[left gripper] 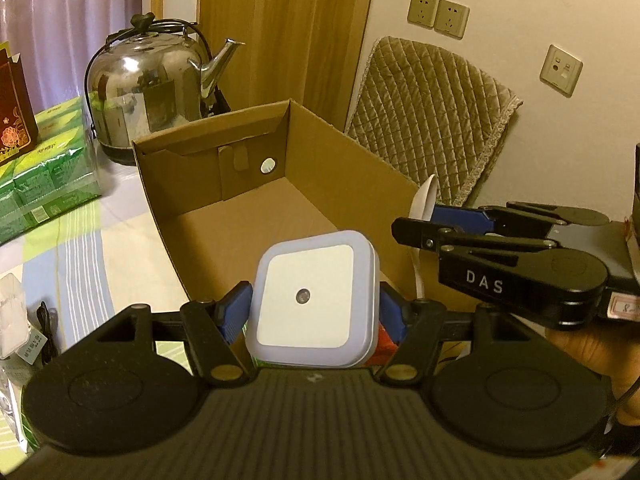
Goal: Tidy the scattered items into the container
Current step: 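Lower the night light into the cardboard box and open the left gripper, then lower the wooden spoon into the cardboard box and open the right gripper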
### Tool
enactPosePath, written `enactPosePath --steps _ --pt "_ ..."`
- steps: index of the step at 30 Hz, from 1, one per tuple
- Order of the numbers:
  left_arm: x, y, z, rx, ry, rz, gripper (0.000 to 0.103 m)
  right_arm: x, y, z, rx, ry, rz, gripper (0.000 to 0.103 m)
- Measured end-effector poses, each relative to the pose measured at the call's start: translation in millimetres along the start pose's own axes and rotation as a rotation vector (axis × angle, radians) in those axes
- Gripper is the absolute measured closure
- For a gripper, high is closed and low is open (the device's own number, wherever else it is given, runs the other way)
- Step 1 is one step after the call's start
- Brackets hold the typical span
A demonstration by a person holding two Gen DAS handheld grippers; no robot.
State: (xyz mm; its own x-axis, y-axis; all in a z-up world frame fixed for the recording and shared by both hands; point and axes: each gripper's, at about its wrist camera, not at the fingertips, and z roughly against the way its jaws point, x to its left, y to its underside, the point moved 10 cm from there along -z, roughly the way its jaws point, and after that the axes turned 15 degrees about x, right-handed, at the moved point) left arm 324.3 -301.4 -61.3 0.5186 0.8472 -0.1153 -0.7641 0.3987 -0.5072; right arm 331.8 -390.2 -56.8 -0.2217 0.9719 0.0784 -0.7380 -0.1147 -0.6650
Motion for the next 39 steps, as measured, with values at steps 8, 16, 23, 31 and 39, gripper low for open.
enactPosePath --steps 8,16,23,31,39 --pt "6 0 8 -0.015 -0.014 0.007 0.041 3 2 -1 0.006 0.001 0.006 0.074" --pt "9 2 15 -0.024 -0.02 0.013 0.041 10 3 -1 0.009 -0.004 0.014 0.074" --pt "14 6 20 -0.03 -0.02 0.026 0.039 15 2 -1 0.01 -0.005 0.021 0.074" --pt "19 10 26 -0.04 -0.019 0.043 0.037 19 -1 0 -0.009 -0.014 0.028 0.053" --pt "24 16 34 -0.049 -0.026 0.059 0.036 18 -2 12 -0.03 -0.006 0.012 0.043"
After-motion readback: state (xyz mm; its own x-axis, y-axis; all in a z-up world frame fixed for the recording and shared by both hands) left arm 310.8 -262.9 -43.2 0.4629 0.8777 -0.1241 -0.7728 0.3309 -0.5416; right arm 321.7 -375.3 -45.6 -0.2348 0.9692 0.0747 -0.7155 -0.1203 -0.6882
